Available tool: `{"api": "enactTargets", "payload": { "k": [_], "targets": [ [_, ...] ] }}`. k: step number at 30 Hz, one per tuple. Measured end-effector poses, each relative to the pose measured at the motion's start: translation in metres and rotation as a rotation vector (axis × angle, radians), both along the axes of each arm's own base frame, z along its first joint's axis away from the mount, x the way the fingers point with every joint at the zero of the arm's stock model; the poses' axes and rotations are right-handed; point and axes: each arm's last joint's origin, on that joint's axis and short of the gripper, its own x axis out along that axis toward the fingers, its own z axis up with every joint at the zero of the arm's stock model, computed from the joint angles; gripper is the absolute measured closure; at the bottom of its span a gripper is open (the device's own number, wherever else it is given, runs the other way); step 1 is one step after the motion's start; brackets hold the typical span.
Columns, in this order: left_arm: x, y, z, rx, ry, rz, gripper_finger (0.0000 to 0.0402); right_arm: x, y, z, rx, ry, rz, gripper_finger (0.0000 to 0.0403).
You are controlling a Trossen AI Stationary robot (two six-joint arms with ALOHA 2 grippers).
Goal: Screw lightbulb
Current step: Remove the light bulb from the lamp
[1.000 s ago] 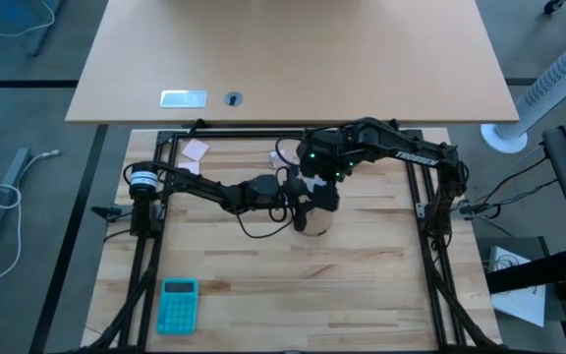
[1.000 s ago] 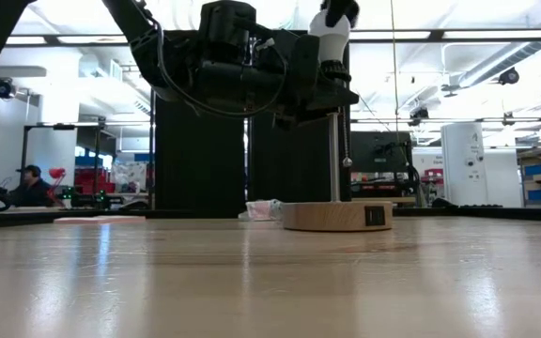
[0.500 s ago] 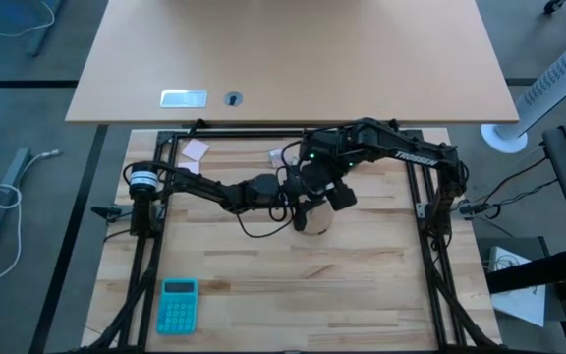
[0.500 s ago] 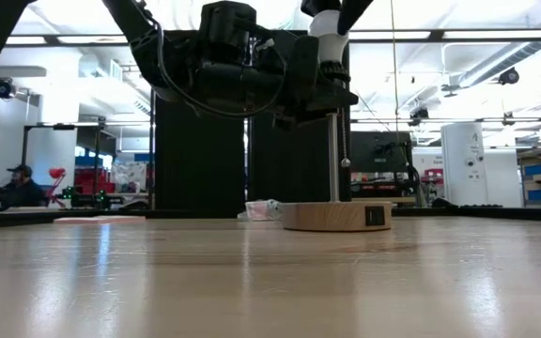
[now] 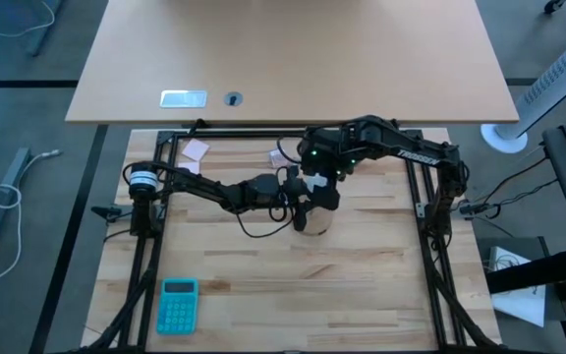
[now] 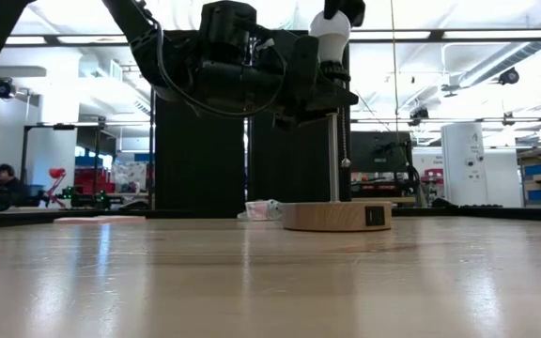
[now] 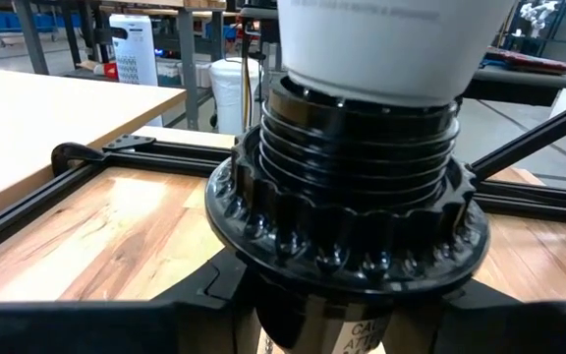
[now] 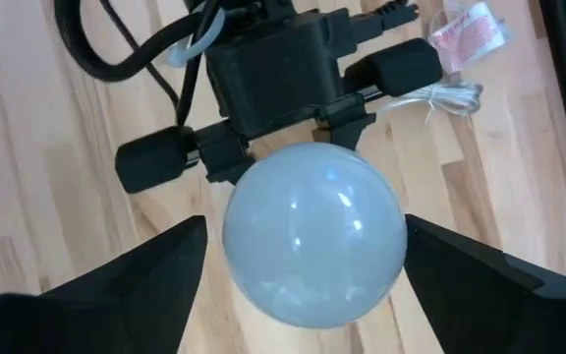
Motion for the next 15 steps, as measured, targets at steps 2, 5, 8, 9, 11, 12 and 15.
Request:
{"api": "enactTargets", "payload": {
  "k": [2, 5, 8, 9, 11, 12, 15],
  "targets": [
    [0.000, 0.000, 0.000, 0.000, 0.000, 0.000, 0.0262, -0.001, 0.000, 0.000, -0.018, 0.011, 0.050, 0.0064],
    [0.000, 0.000, 0.000, 0.000, 0.000, 0.000, 0.0262, -0.002, 0.001, -0.001, -0.066, 0.025, 0.150, 0.0054],
    [0.000, 0.000, 0.000, 0.000, 0.001, 0.001, 0.0262, -0.002, 0.003, 0.000, -0.142, 0.032, 0.234, 0.0053],
    [0.000, 0.000, 0.000, 0.000, 0.001, 0.001, 0.0262, -0.003, 0.003, 0.003, -0.146, 0.022, 0.232, 0.0052],
    [0.000, 0.000, 0.000, 0.000, 0.001, 0.002, 0.0262, -0.004, 0.003, 0.009, -0.122, -0.007, 0.158, 0.0052],
    [0.000, 0.000, 0.000, 0.000, 0.001, 0.002, 0.0262, -0.005, 0.003, 0.012, -0.098, -0.023, 0.093, 0.0052],
    [0.000, 0.000, 0.000, 0.000, 0.001, 0.002, 0.0262, -0.008, 0.004, 0.021, 0.018, -0.072, -0.148, 0.0052]
  ]
}}
